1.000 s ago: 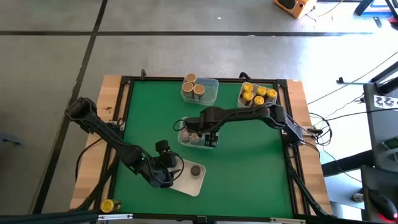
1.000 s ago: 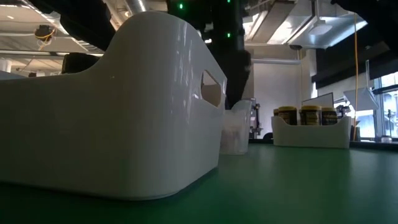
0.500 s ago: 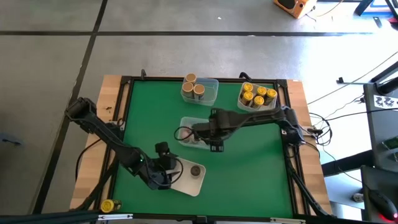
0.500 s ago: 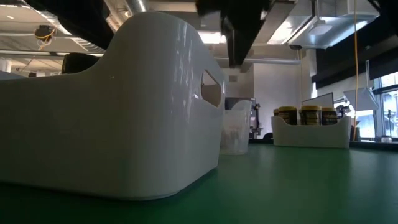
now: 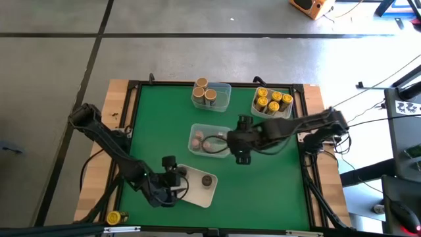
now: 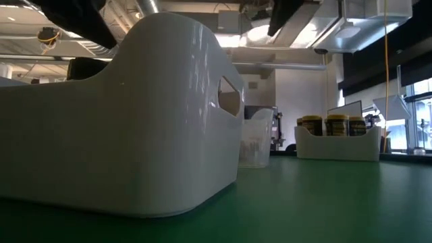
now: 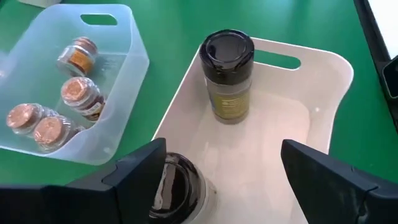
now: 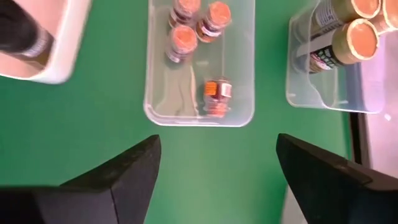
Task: Sort spices by type
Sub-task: Put the yellow seasoning bottle into the top white bin
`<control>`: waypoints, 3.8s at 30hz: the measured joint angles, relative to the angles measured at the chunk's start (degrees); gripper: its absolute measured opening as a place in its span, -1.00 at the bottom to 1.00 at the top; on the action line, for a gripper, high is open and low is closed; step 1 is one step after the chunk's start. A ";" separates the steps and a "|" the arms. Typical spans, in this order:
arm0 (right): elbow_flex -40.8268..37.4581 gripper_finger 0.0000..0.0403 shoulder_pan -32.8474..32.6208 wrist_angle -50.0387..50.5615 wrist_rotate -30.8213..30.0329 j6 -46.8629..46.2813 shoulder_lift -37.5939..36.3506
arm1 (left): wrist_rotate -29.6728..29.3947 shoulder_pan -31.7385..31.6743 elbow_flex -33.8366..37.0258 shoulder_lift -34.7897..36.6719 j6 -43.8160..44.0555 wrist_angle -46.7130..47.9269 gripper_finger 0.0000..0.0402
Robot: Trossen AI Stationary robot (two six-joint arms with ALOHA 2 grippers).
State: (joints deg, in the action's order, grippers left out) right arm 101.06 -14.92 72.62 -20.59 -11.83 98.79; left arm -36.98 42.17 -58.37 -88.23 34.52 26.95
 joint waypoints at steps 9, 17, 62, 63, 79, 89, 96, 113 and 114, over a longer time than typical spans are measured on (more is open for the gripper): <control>-21.68 0.58 -1.59 -15.24 -0.91 -3.06 -14.02 | 11.72 0.02 -8.22 0.00 -2.06 6.83 0.57; -26.68 0.58 -1.57 -18.87 -2.12 -3.50 -17.40 | 17.26 2.83 -18.42 -1.34 7.42 17.39 0.57; -26.72 0.58 -1.57 -22.29 -13.96 -1.31 -17.29 | 47.40 27.91 -30.23 -17.97 48.54 45.07 0.57; -26.72 0.58 -1.57 -22.32 -13.96 -1.31 -17.29 | 47.22 27.82 -30.23 -17.97 48.08 44.93 0.57; -26.72 0.58 -1.57 -22.62 -14.56 -1.31 -17.29 | 45.73 23.83 -30.21 -17.97 44.44 49.15 0.57; -26.70 0.58 -1.57 -22.59 -14.46 -1.31 -17.29 | 45.36 23.72 -30.21 -17.97 44.08 48.63 0.57; -26.70 0.58 -1.57 -22.57 -14.39 -1.33 -17.29 | 45.25 23.72 -30.21 -17.97 45.24 47.37 0.57; -26.70 0.58 -1.57 -22.55 -14.39 -1.34 -17.27 | 46.30 27.26 -30.21 -17.94 46.93 47.26 0.99; -26.70 0.58 -1.57 -22.55 -14.39 -1.34 -17.27 | 46.30 27.33 -30.21 -17.94 46.80 47.01 0.98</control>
State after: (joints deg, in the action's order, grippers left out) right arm 74.37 -16.49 50.06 -34.98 -13.17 81.52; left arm 9.32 69.50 -88.58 -106.17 81.31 73.96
